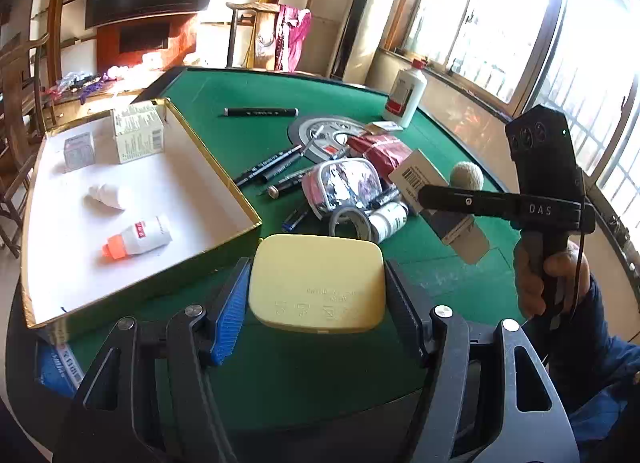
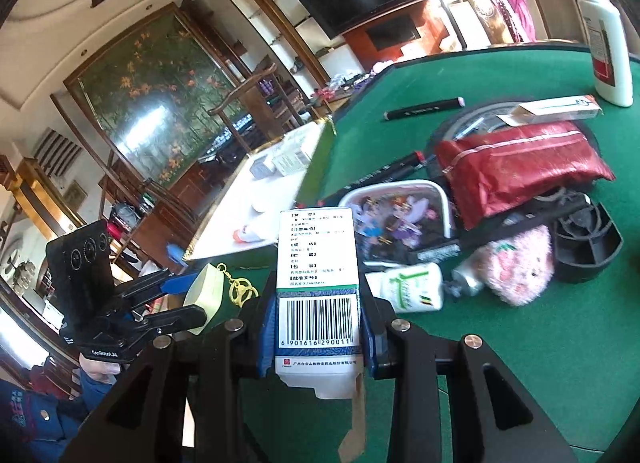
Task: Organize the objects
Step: 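Carry the yellow case with left tool while right tool carries white box to tray, then lower the yellow case and white box into the tray and open both tools, then grasp a black marker with left tool while right tool grasps white pill bottle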
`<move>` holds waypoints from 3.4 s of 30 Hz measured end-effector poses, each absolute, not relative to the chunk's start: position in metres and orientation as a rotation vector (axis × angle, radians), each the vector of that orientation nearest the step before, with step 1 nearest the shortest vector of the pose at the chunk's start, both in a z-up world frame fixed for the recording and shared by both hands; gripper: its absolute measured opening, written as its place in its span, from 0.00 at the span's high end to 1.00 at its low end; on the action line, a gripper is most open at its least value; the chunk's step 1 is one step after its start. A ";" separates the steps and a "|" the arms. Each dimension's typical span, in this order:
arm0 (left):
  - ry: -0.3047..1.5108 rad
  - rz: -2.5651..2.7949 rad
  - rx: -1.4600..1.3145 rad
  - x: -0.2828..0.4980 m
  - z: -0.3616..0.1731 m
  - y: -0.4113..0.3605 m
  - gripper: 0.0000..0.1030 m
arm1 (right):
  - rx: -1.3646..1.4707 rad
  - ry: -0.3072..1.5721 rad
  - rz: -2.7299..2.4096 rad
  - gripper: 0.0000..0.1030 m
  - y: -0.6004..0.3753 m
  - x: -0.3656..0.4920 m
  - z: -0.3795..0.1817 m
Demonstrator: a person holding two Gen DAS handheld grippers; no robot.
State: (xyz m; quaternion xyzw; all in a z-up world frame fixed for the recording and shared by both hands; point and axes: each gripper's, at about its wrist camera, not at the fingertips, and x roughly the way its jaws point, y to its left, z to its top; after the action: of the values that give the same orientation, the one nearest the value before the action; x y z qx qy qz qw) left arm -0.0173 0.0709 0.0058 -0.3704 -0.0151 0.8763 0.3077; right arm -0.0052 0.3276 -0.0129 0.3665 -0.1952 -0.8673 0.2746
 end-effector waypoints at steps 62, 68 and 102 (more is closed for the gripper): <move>-0.524 2.449 -1.233 -0.214 -0.021 -0.118 0.37 | 1.370 -0.373 -2.188 0.65 0.070 -0.246 -0.038; -0.530 2.433 -1.177 -0.191 -0.004 -0.108 0.37 | 1.294 -0.387 -2.198 0.64 0.090 -0.221 -0.019; -0.216 2.259 -1.539 -0.045 -0.059 0.184 0.37 | 0.881 -0.531 -2.329 0.55 0.385 0.011 -0.005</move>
State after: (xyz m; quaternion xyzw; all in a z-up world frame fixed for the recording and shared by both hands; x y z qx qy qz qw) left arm -0.0453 0.1843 -0.0593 -0.5501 -0.0773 0.8074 0.1988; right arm 0.0114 0.3851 -0.0051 0.3308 -0.1992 -0.8745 0.2934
